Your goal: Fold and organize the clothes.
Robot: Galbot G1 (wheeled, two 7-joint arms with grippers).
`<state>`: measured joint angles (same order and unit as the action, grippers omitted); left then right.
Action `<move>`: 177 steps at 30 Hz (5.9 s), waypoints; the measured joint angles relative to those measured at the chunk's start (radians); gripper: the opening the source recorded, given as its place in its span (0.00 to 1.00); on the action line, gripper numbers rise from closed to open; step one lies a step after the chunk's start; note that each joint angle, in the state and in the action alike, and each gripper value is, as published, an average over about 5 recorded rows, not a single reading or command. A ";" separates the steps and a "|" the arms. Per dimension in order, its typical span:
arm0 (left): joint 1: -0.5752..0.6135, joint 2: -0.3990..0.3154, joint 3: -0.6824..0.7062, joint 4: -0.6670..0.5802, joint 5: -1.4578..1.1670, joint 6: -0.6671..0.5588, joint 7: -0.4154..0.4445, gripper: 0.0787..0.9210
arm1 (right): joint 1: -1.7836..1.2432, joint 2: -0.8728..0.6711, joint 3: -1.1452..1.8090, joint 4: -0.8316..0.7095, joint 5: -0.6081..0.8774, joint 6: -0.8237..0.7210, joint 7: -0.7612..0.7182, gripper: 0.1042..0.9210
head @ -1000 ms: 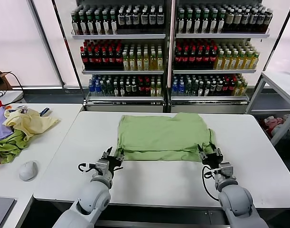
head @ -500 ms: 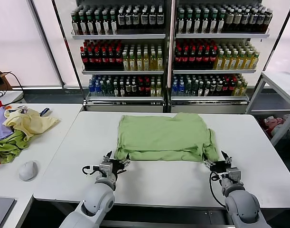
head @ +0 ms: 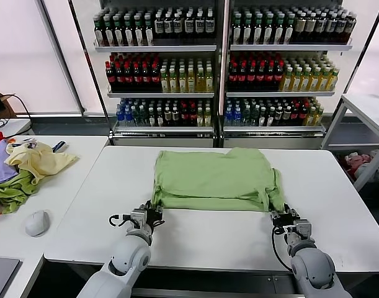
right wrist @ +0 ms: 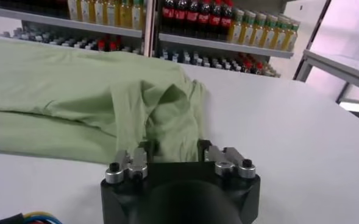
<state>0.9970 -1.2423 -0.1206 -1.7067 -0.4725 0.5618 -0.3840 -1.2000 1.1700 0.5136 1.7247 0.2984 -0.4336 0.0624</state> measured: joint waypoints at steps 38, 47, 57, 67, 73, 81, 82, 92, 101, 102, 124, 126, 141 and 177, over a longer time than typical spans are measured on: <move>0.512 0.080 -0.145 -0.465 0.063 -0.020 0.033 0.16 | -0.420 -0.010 0.107 0.410 -0.058 0.003 -0.029 0.19; 0.538 0.096 -0.179 -0.512 0.074 -0.017 0.033 0.47 | -0.396 -0.027 0.110 0.448 -0.051 0.009 -0.005 0.51; 0.407 0.131 -0.174 -0.460 0.033 -0.026 0.018 0.81 | -0.197 -0.059 0.045 0.352 -0.012 -0.018 0.029 0.84; 0.163 0.112 -0.124 -0.293 -0.028 -0.015 -0.003 0.88 | 0.100 -0.051 -0.083 0.146 0.020 -0.041 0.043 0.88; 0.001 0.084 -0.074 -0.135 -0.041 -0.008 -0.012 0.88 | 0.283 -0.026 -0.170 -0.031 0.024 -0.045 0.044 0.88; -0.182 0.038 -0.015 0.083 -0.045 -0.007 -0.017 0.88 | 0.505 0.026 -0.257 -0.281 0.022 -0.039 0.045 0.88; -0.202 0.031 -0.008 0.109 -0.044 -0.008 -0.017 0.88 | 0.531 0.034 -0.265 -0.313 0.020 -0.037 0.045 0.88; -0.357 -0.034 0.037 0.334 -0.028 -0.011 -0.011 0.88 | 0.724 0.115 -0.296 -0.597 0.022 -0.025 0.047 0.88; -0.398 -0.048 0.054 0.420 -0.045 0.006 -0.001 0.88 | 0.815 0.184 -0.292 -0.780 0.026 -0.015 0.035 0.88; -0.399 -0.048 0.055 0.423 -0.047 0.007 0.000 0.88 | 0.820 0.190 -0.290 -0.795 0.028 -0.016 0.033 0.88; -0.333 -0.027 0.054 0.381 -0.078 0.010 0.012 0.37 | 0.839 0.232 -0.282 -0.922 0.063 -0.001 0.011 0.57; -0.324 -0.023 0.051 0.374 -0.083 0.010 0.014 0.30 | 0.835 0.229 -0.283 -0.919 0.064 0.002 0.010 0.50; -0.276 0.008 0.037 0.323 -0.135 -0.030 0.032 0.03 | 0.774 0.194 -0.287 -0.839 0.074 0.041 0.005 0.12; 0.017 0.151 -0.062 -0.178 -0.215 -0.117 0.049 0.03 | 0.223 0.033 -0.095 -0.043 0.084 0.059 0.003 0.01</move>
<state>1.0144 -1.0913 -0.1824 -1.8847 -0.6877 0.4452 -0.3353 -0.9775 1.2035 0.4182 1.6821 0.3821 -0.3748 0.0653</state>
